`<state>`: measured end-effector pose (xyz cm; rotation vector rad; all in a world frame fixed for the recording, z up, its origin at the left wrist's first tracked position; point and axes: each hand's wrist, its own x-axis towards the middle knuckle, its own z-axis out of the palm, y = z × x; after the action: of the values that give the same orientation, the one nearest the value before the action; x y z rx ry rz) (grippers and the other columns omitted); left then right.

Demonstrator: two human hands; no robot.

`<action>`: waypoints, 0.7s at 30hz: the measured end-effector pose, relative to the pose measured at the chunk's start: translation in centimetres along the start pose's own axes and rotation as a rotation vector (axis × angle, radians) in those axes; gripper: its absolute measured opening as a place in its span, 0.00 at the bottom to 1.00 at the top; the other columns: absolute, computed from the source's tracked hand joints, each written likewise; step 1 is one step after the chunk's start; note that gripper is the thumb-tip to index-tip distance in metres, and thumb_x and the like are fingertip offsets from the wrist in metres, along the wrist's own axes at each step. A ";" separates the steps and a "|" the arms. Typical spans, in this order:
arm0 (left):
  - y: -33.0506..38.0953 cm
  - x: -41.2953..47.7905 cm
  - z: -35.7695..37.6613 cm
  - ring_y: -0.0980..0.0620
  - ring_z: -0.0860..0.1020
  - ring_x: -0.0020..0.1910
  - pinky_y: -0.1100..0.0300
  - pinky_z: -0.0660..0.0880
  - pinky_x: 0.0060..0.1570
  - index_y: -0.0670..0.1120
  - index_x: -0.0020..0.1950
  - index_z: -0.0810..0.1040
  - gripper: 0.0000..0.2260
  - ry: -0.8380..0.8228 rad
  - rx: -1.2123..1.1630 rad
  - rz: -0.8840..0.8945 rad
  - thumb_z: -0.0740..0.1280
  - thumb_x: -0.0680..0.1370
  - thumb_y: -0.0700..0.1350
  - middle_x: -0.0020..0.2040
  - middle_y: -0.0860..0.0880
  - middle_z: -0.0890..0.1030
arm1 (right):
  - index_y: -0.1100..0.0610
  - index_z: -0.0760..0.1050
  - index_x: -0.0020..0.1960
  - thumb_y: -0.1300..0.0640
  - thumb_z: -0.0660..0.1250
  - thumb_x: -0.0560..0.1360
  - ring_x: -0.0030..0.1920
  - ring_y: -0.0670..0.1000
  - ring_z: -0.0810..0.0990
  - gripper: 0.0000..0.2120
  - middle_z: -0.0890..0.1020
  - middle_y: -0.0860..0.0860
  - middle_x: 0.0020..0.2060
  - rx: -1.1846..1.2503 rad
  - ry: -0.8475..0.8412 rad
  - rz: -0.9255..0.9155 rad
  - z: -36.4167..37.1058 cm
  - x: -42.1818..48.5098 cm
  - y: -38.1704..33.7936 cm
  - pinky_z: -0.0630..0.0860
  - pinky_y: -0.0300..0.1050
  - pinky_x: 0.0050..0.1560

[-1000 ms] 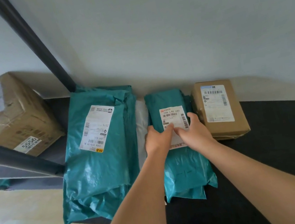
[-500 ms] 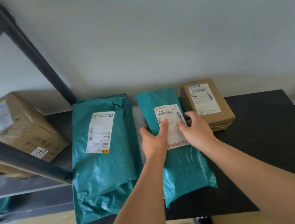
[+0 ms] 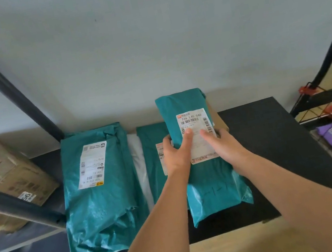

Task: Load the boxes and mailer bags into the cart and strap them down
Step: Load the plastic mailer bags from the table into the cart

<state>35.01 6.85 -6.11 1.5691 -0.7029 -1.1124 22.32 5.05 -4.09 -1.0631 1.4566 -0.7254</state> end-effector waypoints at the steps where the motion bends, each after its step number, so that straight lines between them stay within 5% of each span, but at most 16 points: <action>1: 0.2 -0.4 1.0 0.56 0.82 0.47 0.54 0.81 0.49 0.52 0.59 0.73 0.22 -0.022 0.005 0.009 0.71 0.72 0.61 0.50 0.56 0.81 | 0.51 0.71 0.64 0.41 0.67 0.76 0.48 0.48 0.85 0.21 0.84 0.48 0.51 0.029 0.006 -0.010 -1.1 -0.3 0.2 0.81 0.44 0.47; 3: 0.1 -1.3 3.3 0.54 0.83 0.48 0.52 0.81 0.50 0.51 0.61 0.73 0.24 -0.072 0.002 0.016 0.72 0.72 0.62 0.52 0.54 0.82 | 0.50 0.73 0.58 0.43 0.68 0.77 0.45 0.47 0.86 0.15 0.85 0.46 0.47 0.086 0.035 -0.023 -3.7 -0.9 0.7 0.82 0.42 0.43; 7: -0.5 -4.1 8.7 0.53 0.83 0.50 0.52 0.81 0.51 0.54 0.60 0.74 0.24 -0.141 -0.002 0.002 0.73 0.69 0.63 0.54 0.53 0.82 | 0.55 0.71 0.64 0.44 0.68 0.77 0.49 0.50 0.85 0.22 0.84 0.51 0.51 0.089 0.112 -0.003 -9.5 -2.3 2.4 0.82 0.50 0.52; 13: -2.5 -9.0 17.8 0.51 0.83 0.49 0.50 0.81 0.51 0.50 0.60 0.76 0.26 -0.254 0.042 -0.087 0.75 0.68 0.62 0.53 0.52 0.83 | 0.53 0.71 0.65 0.43 0.68 0.76 0.49 0.50 0.84 0.22 0.83 0.50 0.51 0.092 0.240 0.019 -19.5 -4.4 5.8 0.83 0.50 0.51; 18: -4.7 -12.9 24.5 0.52 0.84 0.48 0.51 0.82 0.49 0.51 0.57 0.77 0.24 -0.330 0.050 -0.147 0.77 0.67 0.60 0.51 0.52 0.84 | 0.51 0.71 0.66 0.46 0.69 0.76 0.47 0.47 0.83 0.21 0.82 0.48 0.51 0.140 0.306 -0.015 -26.9 -6.6 9.2 0.79 0.40 0.38; 21: -5.9 -15.7 28.8 0.53 0.84 0.47 0.55 0.82 0.45 0.50 0.57 0.77 0.24 -0.385 0.010 -0.199 0.78 0.67 0.58 0.51 0.52 0.84 | 0.51 0.72 0.66 0.47 0.70 0.76 0.48 0.48 0.83 0.20 0.82 0.47 0.50 0.155 0.349 -0.020 -31.8 -7.6 11.4 0.79 0.41 0.39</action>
<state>1.89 10.42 -7.85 1.4711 -0.8169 -1.5863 -11.52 12.45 -5.52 -0.8616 1.6533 -1.0609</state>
